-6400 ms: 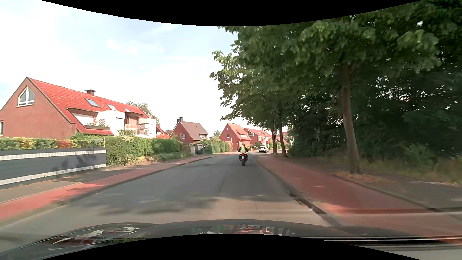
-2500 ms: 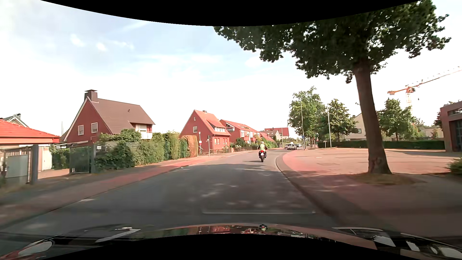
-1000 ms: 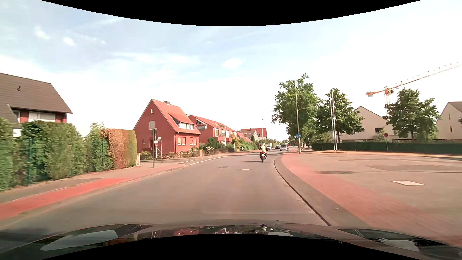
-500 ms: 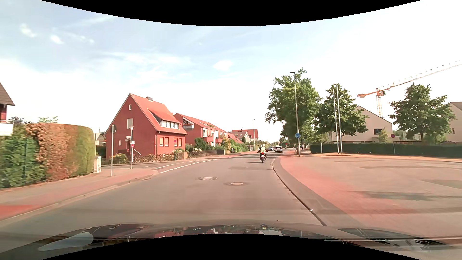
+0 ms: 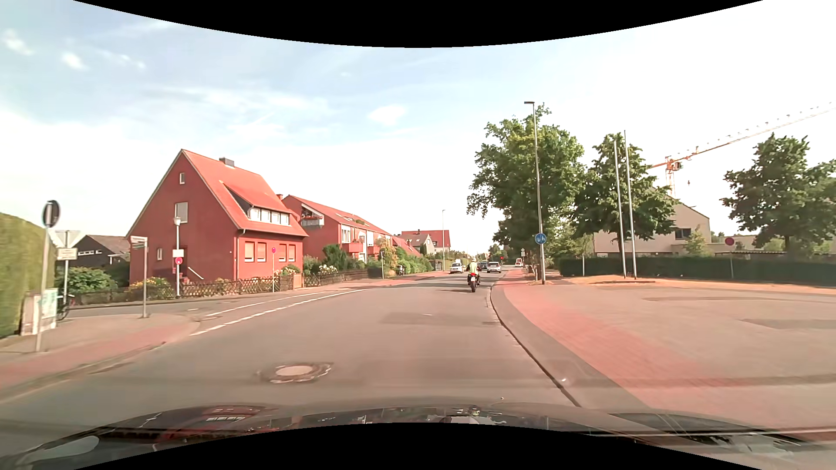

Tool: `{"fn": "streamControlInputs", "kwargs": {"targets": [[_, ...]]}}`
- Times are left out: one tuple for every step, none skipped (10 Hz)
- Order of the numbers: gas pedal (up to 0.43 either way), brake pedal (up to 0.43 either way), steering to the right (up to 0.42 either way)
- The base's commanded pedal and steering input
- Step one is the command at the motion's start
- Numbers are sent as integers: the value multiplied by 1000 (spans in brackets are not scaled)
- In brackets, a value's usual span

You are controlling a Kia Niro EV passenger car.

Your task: Follow the waypoints while adhering to traffic rules and regulations

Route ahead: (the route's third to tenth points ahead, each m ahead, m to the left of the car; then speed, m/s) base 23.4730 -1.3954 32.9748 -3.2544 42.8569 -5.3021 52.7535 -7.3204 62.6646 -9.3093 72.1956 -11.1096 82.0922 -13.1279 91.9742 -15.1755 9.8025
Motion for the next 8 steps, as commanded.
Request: {"fn": "streamControlInputs", "kwargs": {"targets": [[197, 0, 41], [189, 0, 41], [189, 0, 40], [169, 0, 39], [169, 0, 36], [169, 0, 35], [169, 0, 34], [169, 0, 32]]}}
